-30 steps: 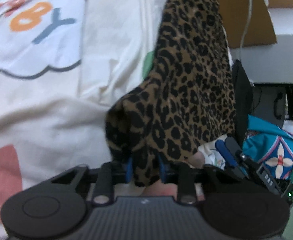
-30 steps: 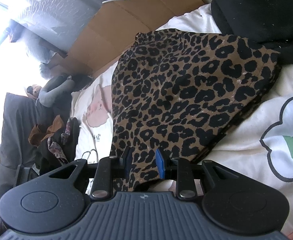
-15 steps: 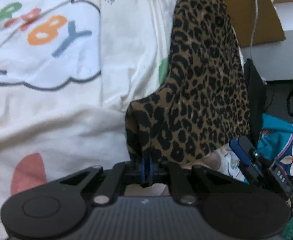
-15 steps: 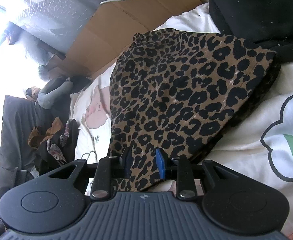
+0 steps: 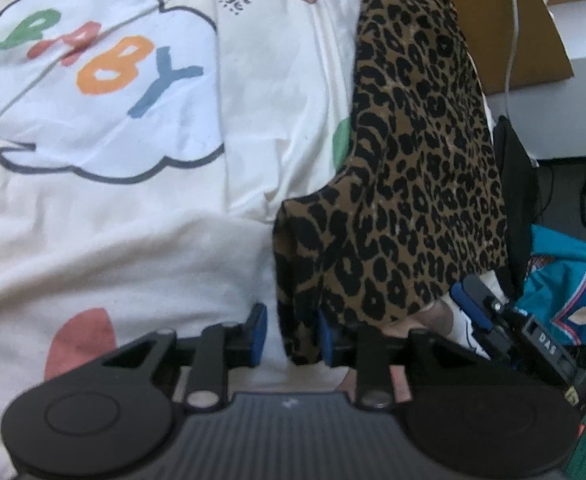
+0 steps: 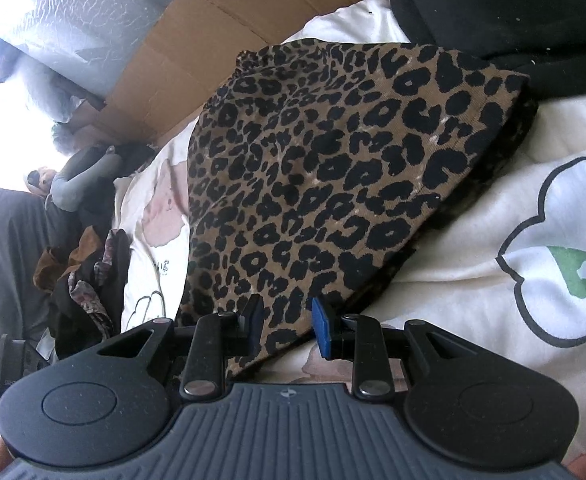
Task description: Fold clothes
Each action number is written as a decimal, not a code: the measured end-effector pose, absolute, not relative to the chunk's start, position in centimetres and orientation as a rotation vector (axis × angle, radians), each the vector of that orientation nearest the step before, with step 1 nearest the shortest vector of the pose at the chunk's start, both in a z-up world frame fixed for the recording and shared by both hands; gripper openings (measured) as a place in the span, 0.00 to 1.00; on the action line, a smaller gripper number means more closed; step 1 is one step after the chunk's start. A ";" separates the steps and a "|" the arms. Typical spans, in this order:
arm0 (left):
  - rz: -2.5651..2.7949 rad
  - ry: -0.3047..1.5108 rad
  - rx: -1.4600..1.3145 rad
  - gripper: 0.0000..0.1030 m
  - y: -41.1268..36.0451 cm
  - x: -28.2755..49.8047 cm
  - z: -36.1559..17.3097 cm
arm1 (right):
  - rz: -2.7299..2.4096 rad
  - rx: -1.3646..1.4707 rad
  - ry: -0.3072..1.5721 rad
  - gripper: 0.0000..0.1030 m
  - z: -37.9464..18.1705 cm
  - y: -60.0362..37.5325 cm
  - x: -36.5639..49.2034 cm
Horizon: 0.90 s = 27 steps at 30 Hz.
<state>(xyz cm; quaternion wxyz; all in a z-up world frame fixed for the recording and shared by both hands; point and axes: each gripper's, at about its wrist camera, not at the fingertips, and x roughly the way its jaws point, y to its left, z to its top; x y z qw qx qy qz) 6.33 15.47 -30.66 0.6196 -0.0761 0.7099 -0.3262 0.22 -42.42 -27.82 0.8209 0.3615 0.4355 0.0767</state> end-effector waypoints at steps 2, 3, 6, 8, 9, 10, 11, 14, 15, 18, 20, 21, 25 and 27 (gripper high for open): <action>-0.752 1.625 -0.205 0.36 15.6 6.4 -31.2 | 0.165 0.767 0.933 0.28 -27.9 -42.4 0.2; -0.756 1.619 -0.220 0.37 15.6 6.5 -31.5 | 0.166 0.765 0.936 0.28 -27.9 -42.3 0.2; -0.772 1.594 -0.250 0.37 15.9 6.4 -31.7 | 0.164 0.760 0.945 0.28 -28.0 -42.3 0.2; -0.769 1.591 -0.285 0.37 16.2 6.5 -31.9 | 0.162 0.759 0.949 0.28 -28.1 -42.2 0.2; -0.756 1.602 -0.316 0.37 16.5 6.6 -32.0 | 0.162 0.760 0.948 0.28 -28.1 -42.2 0.3; -0.743 1.613 -0.348 0.37 16.7 6.7 -32.2 | 0.162 0.761 0.947 0.28 -28.1 -42.3 0.4; -0.745 1.617 -0.356 0.36 16.8 6.8 -32.1 | 0.161 0.762 0.945 0.28 -28.1 -42.3 0.4; -0.776 1.627 -0.371 0.34 16.9 6.8 -31.7 | 0.158 0.768 0.934 0.28 -28.0 -42.4 0.4; -0.797 1.633 -0.378 0.34 16.9 6.7 -31.6 | 0.154 0.773 0.932 0.28 -28.0 -42.6 0.4; -0.802 1.648 -0.453 0.34 17.5 6.8 -31.4 | 0.142 0.789 0.925 0.28 -28.0 -42.9 0.4; -0.805 1.663 -0.514 0.34 17.9 6.9 -31.5 | 0.136 0.797 0.922 0.28 -28.1 -43.1 0.4; -0.809 1.668 -0.538 0.34 18.0 7.0 -31.5 | 0.134 0.800 0.921 0.28 -28.1 -43.1 0.3; -0.804 1.685 -0.612 0.35 17.9 6.9 -32.1 | 0.134 0.802 0.922 0.28 -28.2 -43.1 0.3; -0.794 1.681 -0.597 0.35 17.6 6.8 -32.4 | 0.134 0.800 0.925 0.28 -28.3 -43.1 0.2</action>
